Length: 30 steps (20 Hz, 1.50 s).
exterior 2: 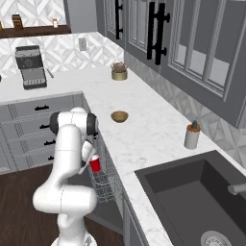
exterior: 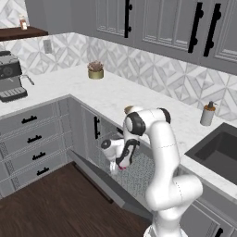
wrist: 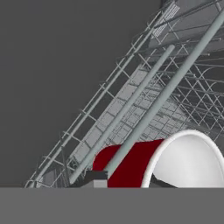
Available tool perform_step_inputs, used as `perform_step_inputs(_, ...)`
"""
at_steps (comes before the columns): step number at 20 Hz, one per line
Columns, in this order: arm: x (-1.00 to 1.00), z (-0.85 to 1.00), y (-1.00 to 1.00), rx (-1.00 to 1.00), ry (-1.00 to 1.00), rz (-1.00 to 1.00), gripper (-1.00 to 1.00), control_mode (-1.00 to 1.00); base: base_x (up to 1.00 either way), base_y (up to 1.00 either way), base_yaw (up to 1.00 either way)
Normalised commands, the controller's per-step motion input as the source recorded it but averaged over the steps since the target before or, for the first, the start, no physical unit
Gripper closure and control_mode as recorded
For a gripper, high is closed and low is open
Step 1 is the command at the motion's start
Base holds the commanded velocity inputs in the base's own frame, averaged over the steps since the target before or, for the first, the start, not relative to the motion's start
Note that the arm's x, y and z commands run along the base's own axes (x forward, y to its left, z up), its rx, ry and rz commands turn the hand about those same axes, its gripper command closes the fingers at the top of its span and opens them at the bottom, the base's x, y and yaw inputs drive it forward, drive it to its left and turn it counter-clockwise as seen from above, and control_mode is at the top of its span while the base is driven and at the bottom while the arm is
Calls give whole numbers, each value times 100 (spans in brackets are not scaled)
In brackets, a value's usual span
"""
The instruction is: Pick up the cup and bowl from the counter, place them in the dishwasher, and close the dishwasher door.
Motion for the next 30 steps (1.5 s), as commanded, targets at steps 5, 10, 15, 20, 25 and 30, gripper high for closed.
perform_step_inputs(5, 6, 0, 0, 0, -1, 2, -100, -100, 0, 0, 0)
perform_step_inputs(10, -13, 41, 6, 0, 0, 1, -100, -100, 0, 0, 0)
perform_step_inputs(15, -57, 96, 29, 0, -8, 0, -100, -100, 0, 0, 0)
perform_step_inputs(20, -55, 100, 26, 0, -7, 0, -100, -100, 0, 0, 0)
perform_step_inputs(25, -5, 100, 4, 0, -1, 0, -100, -100, 0, 0, 0)
perform_step_inputs(30, 0, 100, 0, 0, 0, 0, -100, -100, 0, 0, 0)
